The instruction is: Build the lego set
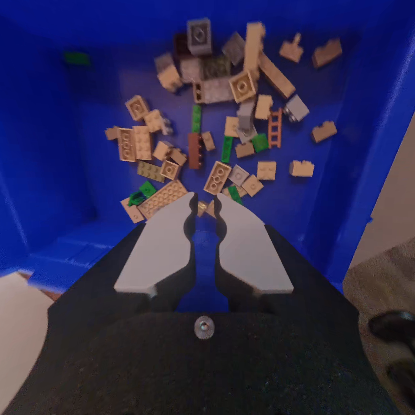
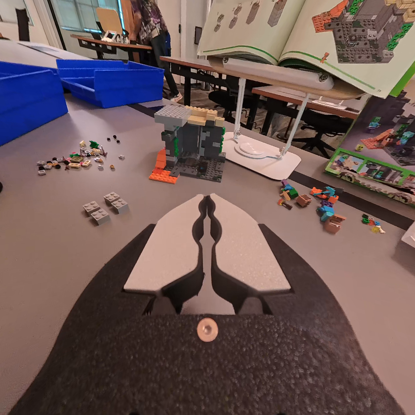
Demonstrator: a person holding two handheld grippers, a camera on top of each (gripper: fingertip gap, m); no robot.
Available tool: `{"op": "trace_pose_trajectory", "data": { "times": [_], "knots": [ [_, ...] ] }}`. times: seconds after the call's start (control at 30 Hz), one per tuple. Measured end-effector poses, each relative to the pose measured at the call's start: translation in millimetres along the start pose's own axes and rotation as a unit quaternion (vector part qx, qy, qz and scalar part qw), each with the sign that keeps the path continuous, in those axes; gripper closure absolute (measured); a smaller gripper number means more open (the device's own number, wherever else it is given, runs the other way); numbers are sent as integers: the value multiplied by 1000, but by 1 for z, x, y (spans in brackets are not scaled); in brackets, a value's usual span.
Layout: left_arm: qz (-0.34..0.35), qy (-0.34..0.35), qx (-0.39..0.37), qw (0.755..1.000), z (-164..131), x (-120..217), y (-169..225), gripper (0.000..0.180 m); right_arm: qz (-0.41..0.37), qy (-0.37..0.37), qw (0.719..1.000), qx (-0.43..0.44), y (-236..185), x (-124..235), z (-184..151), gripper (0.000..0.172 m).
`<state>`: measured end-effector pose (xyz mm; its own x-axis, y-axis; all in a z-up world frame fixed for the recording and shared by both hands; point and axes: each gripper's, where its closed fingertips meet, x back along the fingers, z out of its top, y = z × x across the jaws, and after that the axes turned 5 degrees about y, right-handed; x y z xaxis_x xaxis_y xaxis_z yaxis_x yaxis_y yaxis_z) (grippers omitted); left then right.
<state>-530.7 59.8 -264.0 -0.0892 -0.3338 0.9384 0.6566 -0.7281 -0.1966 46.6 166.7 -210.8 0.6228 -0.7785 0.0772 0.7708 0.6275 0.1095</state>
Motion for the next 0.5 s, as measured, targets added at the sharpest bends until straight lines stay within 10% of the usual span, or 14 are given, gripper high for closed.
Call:
{"op": "trace_pose_trajectory", "data": {
  "times": [0.03,0.5],
  "knots": [
    [-18,-24,-15,999,-5,-4,4,167,-2,-4,1000,6,0,-1,-1,172],
    [-73,-199,-116,970,-40,-26,-7,164,-13,-45,998,31,1,-6,-17,172]
  ]
}}
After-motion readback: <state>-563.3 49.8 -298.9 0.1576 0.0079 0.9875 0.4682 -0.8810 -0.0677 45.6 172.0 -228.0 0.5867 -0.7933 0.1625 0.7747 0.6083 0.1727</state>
